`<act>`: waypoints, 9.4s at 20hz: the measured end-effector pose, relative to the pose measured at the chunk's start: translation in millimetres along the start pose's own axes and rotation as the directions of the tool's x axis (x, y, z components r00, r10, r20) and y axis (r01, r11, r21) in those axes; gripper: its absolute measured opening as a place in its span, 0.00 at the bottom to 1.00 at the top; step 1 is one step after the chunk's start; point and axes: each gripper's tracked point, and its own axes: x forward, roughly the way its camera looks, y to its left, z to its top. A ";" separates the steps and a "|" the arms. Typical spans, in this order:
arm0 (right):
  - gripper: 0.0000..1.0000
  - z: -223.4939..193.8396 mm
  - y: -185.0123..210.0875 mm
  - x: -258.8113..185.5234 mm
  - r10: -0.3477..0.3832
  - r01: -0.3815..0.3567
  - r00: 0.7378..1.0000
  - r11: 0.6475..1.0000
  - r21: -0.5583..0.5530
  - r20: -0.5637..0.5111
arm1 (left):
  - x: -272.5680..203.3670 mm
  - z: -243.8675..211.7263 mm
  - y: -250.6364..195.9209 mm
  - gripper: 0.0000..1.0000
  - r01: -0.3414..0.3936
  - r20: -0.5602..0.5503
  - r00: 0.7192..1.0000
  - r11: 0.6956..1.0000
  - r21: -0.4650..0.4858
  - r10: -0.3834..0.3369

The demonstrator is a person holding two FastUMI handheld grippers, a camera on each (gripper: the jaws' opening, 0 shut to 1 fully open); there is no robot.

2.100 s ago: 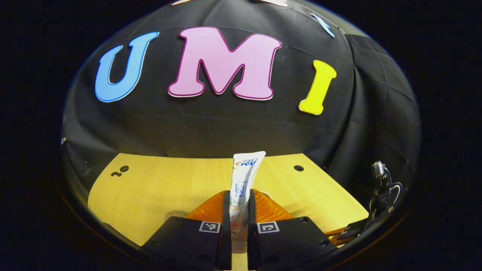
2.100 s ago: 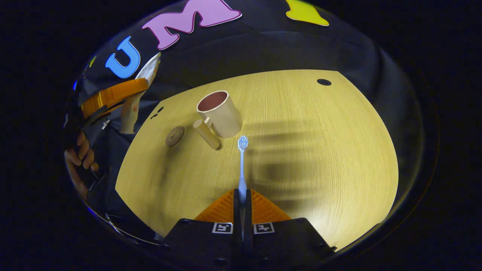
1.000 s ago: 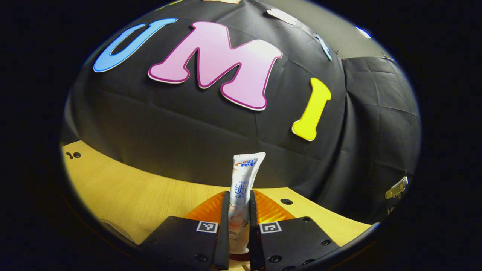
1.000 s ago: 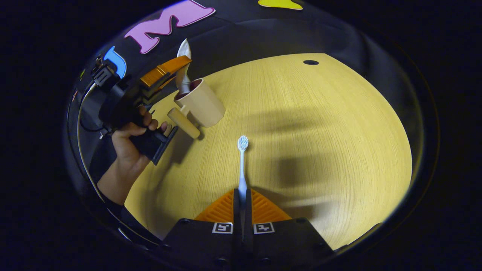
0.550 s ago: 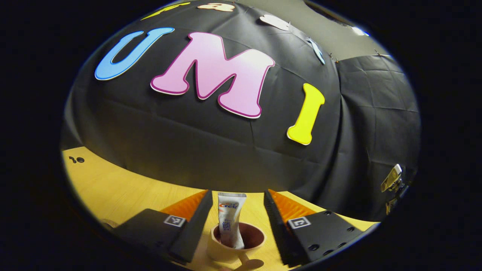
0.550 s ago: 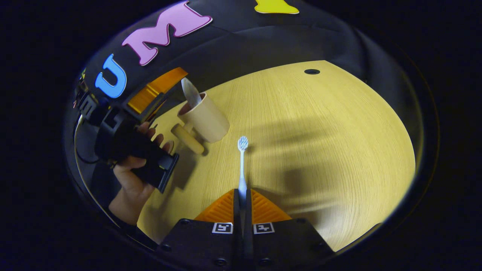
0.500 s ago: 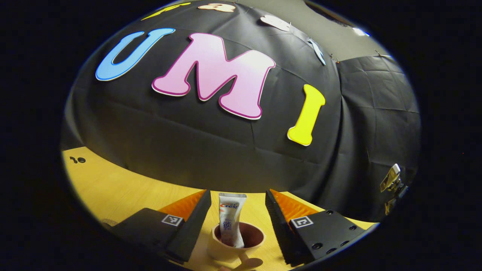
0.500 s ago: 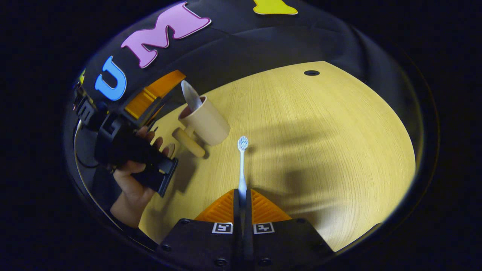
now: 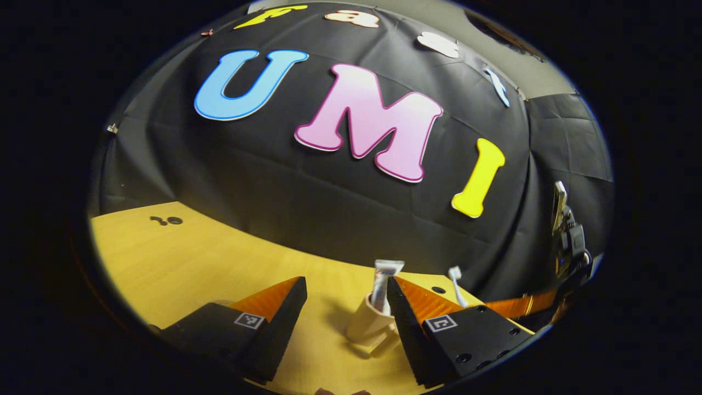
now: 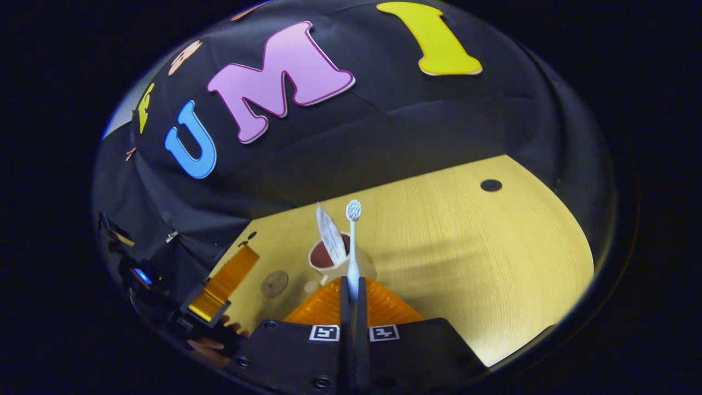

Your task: Put the toothbrush and toothpaste on the desktop into the cup, then pick up the cup and place it on the coaster on the desktop.

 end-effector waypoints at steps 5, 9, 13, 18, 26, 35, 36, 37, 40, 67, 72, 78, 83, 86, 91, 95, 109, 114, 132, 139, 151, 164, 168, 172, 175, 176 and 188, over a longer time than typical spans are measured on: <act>0.05 53.0 22.6 22.0 0.049 -0.048 0.986 0.999 -0.008 0.162 | -28.6 -12.5 23.6 0.90 -0.070 -0.043 0.997 0.996 -0.046 0.068; 0.05 97.0 19.7 37.5 0.046 -0.051 0.945 0.999 0.005 0.324 | -56.3 -29.4 34.4 0.90 -0.105 -0.109 0.989 0.993 -0.050 0.099; 0.05 96.3 20.9 56.7 0.065 -0.063 0.924 0.998 -0.018 0.378 | -81.1 -57.0 44.0 0.91 -0.145 -0.199 0.972 0.987 -0.070 0.128; 0.05 69.6 25.4 85.1 0.099 -0.078 0.911 0.995 -0.069 0.401 | -80.8 -51.5 44.0 0.90 -0.140 -0.195 0.973 0.988 -0.067 0.125; 0.05 42.5 5.1 96.1 0.080 -0.028 0.909 0.991 -0.132 0.409 | -75.7 -57.1 48.3 0.90 -0.142 -0.201 0.971 0.988 -0.067 0.126; 0.30 0.9 5.9 83.4 0.092 -0.034 0.931 0.985 -0.168 0.353 | -69.4 -73.7 37.4 0.90 -0.120 -0.234 0.967 0.991 -0.066 0.102; 0.35 -0.8 7.5 77.6 0.096 -0.039 0.931 0.985 -0.166 0.352 | -68.9 -73.9 37.8 0.90 -0.121 -0.234 0.967 0.990 -0.067 0.102; 0.42 -1.5 8.6 71.3 0.097 -0.042 0.930 0.986 -0.160 0.354 | -70.2 -73.3 38.2 0.90 -0.122 -0.234 0.967 0.990 -0.067 0.103; 0.51 -5.6 10.9 56.2 0.099 -0.052 0.938 0.988 -0.148 0.332 | -72.2 -71.5 40.6 0.90 -0.130 -0.233 0.966 0.989 -0.065 0.111; 0.98 -62.8 35.5 53.4 -0.172 0.216 0.871 0.975 0.045 -0.460 | -227.2 39.8 108.1 0.90 -0.245 -0.337 0.902 0.962 0.120 0.272; 0.98 -83.6 28.9 71.4 -0.224 0.261 0.801 0.965 -0.013 -0.556 | -242.1 43.3 106.6 0.90 -0.227 -0.358 0.893 0.960 0.167 0.273; 0.96 -105.5 19.5 84.5 -0.297 0.324 0.719 0.943 -0.075 -0.628 | -248.5 49.9 93.2 0.91 -0.187 -0.347 0.908 0.969 0.164 0.234; 0.93 -107.8 15.1 93.0 -0.321 0.350 0.693 0.933 -0.088 -0.646 | -257.5 45.1 104.9 0.90 -0.191 -0.363 0.897 0.962 0.195 0.252; 0.86 -110.3 16.4 92.2 -0.328 0.348 0.680 0.931 -0.105 -0.656 | -256.5 44.3 111.8 0.91 -0.203 -0.366 0.894 0.961 0.185 0.260; 0.63 -109.7 20.5 90.4 -0.326 0.350 0.673 0.931 -0.103 -0.664 | -257.8 42.2 115.7 0.91 -0.214 -0.363 0.888 0.953 0.214 0.281; 0.35 -111.3 17.3 86.6 -0.343 0.362 0.658 0.925 -0.117 -0.670 | -260.1 35.4 116.6 0.91 -0.223 -0.370 0.882 0.949 0.222 0.293; 0.21 -103.8 9.4 73.1 -0.435 0.388 0.644 0.895 -0.220 -0.630 | -255.3 24.0 132.0 0.91 -0.262 -0.381 0.875 0.953 0.150 0.300; 0.20 -96.2 14.0 68.8 -0.440 0.365 0.669 0.896 -0.251 -0.599 | -259.5 17.6 136.7 0.91 -0.266 -0.387 0.871 0.953 0.145 0.302; 0.20 -116.9 164.4 109.1 -0.293 0.147 0.713 0.951 -0.274 -0.637 | -268.8 2.5 165.4 0.91 -0.308 -0.394 0.862 0.947 0.094 0.320; 0.20 -139.2 188.2 128.3 -0.295 0.111 0.693 0.945 -0.307 -0.658 | -294.1 -6.1 193.0 0.91 -0.370 -0.420 0.830 0.925 0.081 0.369; 0.20 -166.7 205.3 145.0 -0.331 0.083 0.667 0.923 -0.375 -0.667 | -312.1 -15.8 209.6 0.91 -0.395 -0.448 0.799 0.912 0.113 0.401; 0.99 -121.2 222.7 111.8 -0.196 0.063 0.769 0.970 -0.233 -0.608 | -292.9 -12.3 187.9 0.91 -0.329 -0.458 0.818 0.936 0.123 0.347; 0.99 -90.9 211.3 70.2 -0.165 0.071 0.828 0.979 -0.192 -0.536 | -276.4 -8.0 165.5 0.91 -0.272 -0.464 0.833 0.953 0.129 0.301; 0.99 -58.3 199.0 24.7 -0.134 0.069 0.896 0.984 -0.166 -0.423 | -250.9 17.5 139.3 0.91 -0.221 -0.435 0.867 0.969 0.107 0.245; 0.99 -31.1 197.4 -13.6 -0.089 0.048 0.944 0.990 -0.136 -0.317 | -229.9 49.3 118.5 0.91 -0.199 -0.380 0.898 0.974 0.104 0.224; 0.99 -19.6 193.9 -29.3 -0.087 0.049 0.959 0.988 -0.145 -0.269 | -224.4 61.6 112.1 0.91 -0.198 -0.357 0.907 0.974 0.107 0.224; 0.98 97.2 179.5 -176.2 -0.045 0.112 0.947 0.975 -0.194 0.319 | -198.7 167.9 36.5 0.90 -0.122 -0.095 0.986 0.979 0.163 0.139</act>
